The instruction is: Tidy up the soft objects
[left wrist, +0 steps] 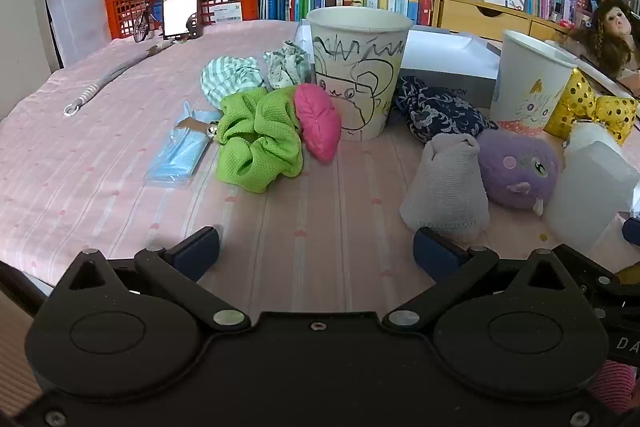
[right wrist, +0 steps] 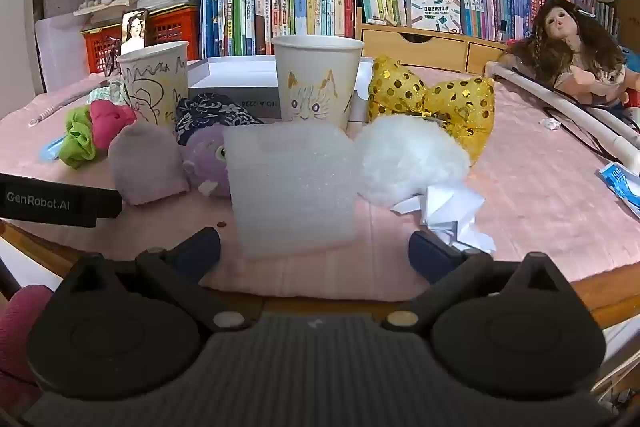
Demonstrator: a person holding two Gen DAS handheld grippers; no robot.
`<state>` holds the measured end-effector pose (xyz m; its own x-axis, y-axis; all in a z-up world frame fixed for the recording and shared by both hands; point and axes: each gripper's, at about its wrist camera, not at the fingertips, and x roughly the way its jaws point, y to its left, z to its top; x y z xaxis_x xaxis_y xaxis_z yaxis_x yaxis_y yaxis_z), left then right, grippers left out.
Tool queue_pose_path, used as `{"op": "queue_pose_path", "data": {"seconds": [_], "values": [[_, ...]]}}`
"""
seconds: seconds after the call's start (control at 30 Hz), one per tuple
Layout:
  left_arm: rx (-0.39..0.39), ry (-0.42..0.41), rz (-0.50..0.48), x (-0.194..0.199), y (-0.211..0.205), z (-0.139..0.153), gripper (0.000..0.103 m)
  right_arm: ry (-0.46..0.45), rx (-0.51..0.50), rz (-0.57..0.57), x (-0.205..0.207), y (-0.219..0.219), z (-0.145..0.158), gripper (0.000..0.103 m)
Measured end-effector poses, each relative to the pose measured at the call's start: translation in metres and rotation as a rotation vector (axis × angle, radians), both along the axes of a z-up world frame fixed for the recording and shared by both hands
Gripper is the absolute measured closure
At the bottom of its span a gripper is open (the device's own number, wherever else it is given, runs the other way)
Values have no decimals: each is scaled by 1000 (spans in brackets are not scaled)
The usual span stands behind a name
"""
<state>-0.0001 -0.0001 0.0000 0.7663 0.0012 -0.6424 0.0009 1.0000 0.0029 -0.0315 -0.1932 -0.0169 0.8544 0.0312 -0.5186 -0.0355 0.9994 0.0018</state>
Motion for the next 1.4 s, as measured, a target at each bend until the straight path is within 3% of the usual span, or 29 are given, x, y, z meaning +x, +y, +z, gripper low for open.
{"op": "queue_pose_path", "data": {"seconds": [1.4], "values": [[0,4,0,0,0,0,0,-1,-4,-2,-2,3,1,0]]}}
